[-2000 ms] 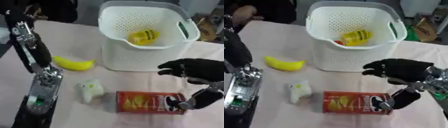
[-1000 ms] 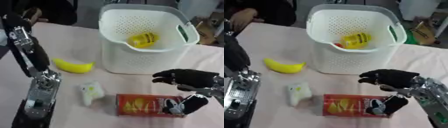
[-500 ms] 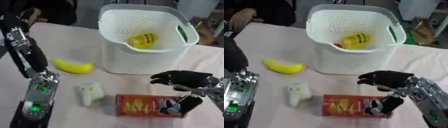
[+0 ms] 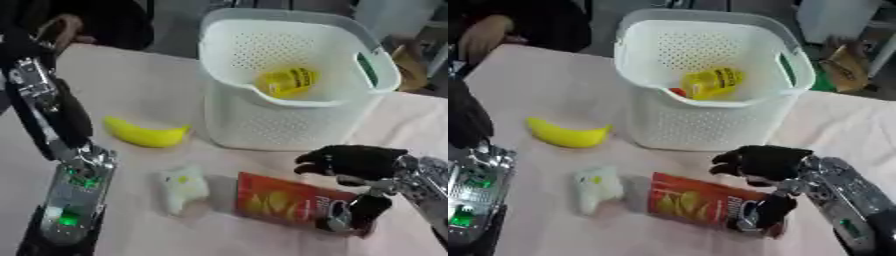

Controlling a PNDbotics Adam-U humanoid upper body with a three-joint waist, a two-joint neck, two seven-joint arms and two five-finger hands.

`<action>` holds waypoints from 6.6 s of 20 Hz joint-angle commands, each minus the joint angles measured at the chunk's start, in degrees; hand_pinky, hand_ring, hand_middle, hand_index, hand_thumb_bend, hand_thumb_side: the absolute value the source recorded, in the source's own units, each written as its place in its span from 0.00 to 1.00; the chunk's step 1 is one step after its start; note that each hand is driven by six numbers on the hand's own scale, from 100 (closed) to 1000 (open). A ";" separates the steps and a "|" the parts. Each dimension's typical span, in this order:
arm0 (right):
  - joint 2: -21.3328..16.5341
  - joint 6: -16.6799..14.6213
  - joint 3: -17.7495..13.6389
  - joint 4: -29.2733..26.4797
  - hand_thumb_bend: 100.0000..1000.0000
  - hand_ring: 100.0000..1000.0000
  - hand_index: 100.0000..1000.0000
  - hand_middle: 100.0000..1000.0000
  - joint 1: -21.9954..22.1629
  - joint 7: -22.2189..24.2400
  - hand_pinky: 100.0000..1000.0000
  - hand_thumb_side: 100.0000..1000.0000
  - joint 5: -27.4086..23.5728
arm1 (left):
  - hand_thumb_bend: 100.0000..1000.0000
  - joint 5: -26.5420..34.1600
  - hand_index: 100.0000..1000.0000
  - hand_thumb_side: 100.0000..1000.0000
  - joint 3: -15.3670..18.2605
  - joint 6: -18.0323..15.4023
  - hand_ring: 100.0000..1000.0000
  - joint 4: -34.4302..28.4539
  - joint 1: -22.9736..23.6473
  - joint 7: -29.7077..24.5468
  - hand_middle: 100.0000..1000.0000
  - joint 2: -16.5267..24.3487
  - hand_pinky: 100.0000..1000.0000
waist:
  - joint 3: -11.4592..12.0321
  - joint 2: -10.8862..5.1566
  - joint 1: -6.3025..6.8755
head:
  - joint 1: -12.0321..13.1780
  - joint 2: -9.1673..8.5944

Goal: Pick up objects on the table and place them in the box.

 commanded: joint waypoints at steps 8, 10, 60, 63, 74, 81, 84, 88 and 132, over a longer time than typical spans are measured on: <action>-0.58 -15.16 2.54 4.86 0.41 1.00 1.00 1.00 -3.06 13.21 0.99 0.65 -2.15 | 0.00 -0.34 0.94 1.00 -0.07 0.00 0.82 -0.70 -0.21 0.11 0.88 1.38 0.76 | -0.53 -1.33 -0.87 | 0.25 -0.29; -0.46 -14.91 2.95 5.65 0.42 1.00 1.00 1.00 -3.52 13.21 0.99 0.65 -3.04 | 0.00 -0.43 0.94 1.00 -0.06 0.01 0.82 -0.70 -0.05 0.20 0.88 1.47 0.76 | -0.80 -1.52 -1.07 | 0.28 -0.09; -5.29 -3.12 0.53 -3.33 0.04 0.96 0.56 0.65 -5.07 13.21 0.92 0.65 -13.36 | 0.00 -0.87 0.94 1.00 0.22 0.28 0.82 -0.70 -0.53 0.89 0.88 1.65 0.76 | -0.54 -1.02 -0.50 | -1.31 -1.40; -6.17 -2.59 0.20 -4.76 0.03 0.96 0.56 0.65 -5.34 13.21 0.92 0.65 -14.16 | 0.00 -0.88 0.94 1.00 0.24 0.35 0.82 -0.70 -0.57 0.86 0.88 1.66 0.76 | -0.67 -1.04 -0.43 | -1.33 -1.53; -9.83 -0.60 -1.23 -10.30 0.00 0.96 0.52 0.61 -5.88 12.95 0.91 0.65 -17.71 | 0.00 -1.05 0.94 1.00 0.28 0.47 0.82 -0.70 -0.66 0.73 0.88 1.60 0.76 | -1.37 -1.23 -0.08 | -1.13 -2.29; -13.10 0.74 -2.21 -14.57 0.00 0.96 0.50 0.60 -6.29 11.63 0.91 0.65 -20.00 | 0.00 -1.21 0.95 1.00 0.29 0.57 0.82 -0.70 -0.80 0.65 0.88 1.58 0.76 | -1.70 -1.31 0.14 | -0.89 -3.28; -14.97 1.50 -3.20 -16.93 0.00 0.96 0.50 0.59 -6.43 10.07 0.91 0.65 -21.61 | 0.00 -1.25 0.95 1.00 0.35 0.67 0.82 -0.70 -0.94 0.64 0.88 1.54 0.76 | -1.67 -1.30 0.32 | -0.77 -4.21; -16.57 3.33 -4.92 -20.24 0.00 0.95 0.48 0.58 -6.44 8.65 0.91 0.66 -24.67 | 0.00 -1.41 0.95 1.00 0.44 0.75 0.82 -0.70 -1.17 0.63 0.88 1.42 0.76 | -1.60 -1.39 0.58 | -0.60 -5.49; -12.10 9.94 -24.95 13.95 0.00 0.91 0.40 0.50 -28.07 1.65 0.94 0.69 -21.23 | 0.00 0.35 0.94 1.00 -1.30 0.42 0.81 -0.70 -4.58 -0.44 0.87 2.11 0.76 | 7.45 2.87 -1.75 | -8.46 -11.71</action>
